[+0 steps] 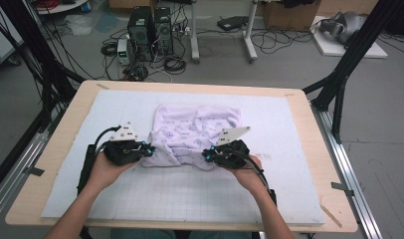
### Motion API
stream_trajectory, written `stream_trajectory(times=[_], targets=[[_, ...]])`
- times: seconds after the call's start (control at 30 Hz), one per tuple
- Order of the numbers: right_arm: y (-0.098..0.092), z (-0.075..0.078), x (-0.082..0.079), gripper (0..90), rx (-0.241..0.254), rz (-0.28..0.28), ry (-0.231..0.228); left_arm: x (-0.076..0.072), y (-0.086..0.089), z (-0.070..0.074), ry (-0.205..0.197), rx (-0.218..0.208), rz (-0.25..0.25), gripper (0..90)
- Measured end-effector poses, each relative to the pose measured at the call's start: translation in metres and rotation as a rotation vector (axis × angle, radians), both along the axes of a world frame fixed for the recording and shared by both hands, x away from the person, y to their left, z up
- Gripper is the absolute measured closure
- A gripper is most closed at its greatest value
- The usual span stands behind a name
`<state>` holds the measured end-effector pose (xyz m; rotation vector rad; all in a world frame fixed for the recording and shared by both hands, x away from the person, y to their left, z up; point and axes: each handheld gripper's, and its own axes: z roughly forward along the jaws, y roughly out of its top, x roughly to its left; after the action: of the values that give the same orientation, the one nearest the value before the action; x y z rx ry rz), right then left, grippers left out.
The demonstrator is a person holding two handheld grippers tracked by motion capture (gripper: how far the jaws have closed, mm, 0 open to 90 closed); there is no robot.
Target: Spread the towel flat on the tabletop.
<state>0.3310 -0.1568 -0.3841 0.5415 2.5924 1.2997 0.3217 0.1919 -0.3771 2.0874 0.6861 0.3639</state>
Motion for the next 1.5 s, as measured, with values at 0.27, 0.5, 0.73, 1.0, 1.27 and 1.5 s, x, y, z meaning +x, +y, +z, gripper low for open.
stream_trajectory(times=[0.27, 0.5, 0.73, 1.0, 1.27, 1.5], targets=[[-0.037, 0.042, -0.019, 89.5, 0.036, -0.039, -0.076, -0.013, 0.020, 0.025, -0.046, -0.068, 0.013, 83.9], [-0.016, 0.026, -0.025, 79.2, 0.051, 0.020, -0.021, -0.005, 0.006, 0.007, 0.007, 0.009, 0.017, 76.4], [0.024, -0.029, -0.039, 60.1, -0.044, 0.099, 0.066, -0.018, 0.013, -0.005, 0.042, 0.052, -0.011, 44.9], [0.042, -0.051, -0.038, 61.1, -0.135, 0.106, 0.082, -0.018, 0.012, -0.032, 0.097, 0.075, 0.000, 66.9], [0.030, -0.051, -0.031, 84.2, -0.097, 0.135, 0.100, -0.022, 0.015, -0.029, 0.060, 0.033, 0.011, 87.2], [-0.003, -0.009, -0.035, 84.1, -0.018, 0.094, 0.025, -0.030, 0.016, -0.008, 0.012, 0.024, -0.006, 87.7]])
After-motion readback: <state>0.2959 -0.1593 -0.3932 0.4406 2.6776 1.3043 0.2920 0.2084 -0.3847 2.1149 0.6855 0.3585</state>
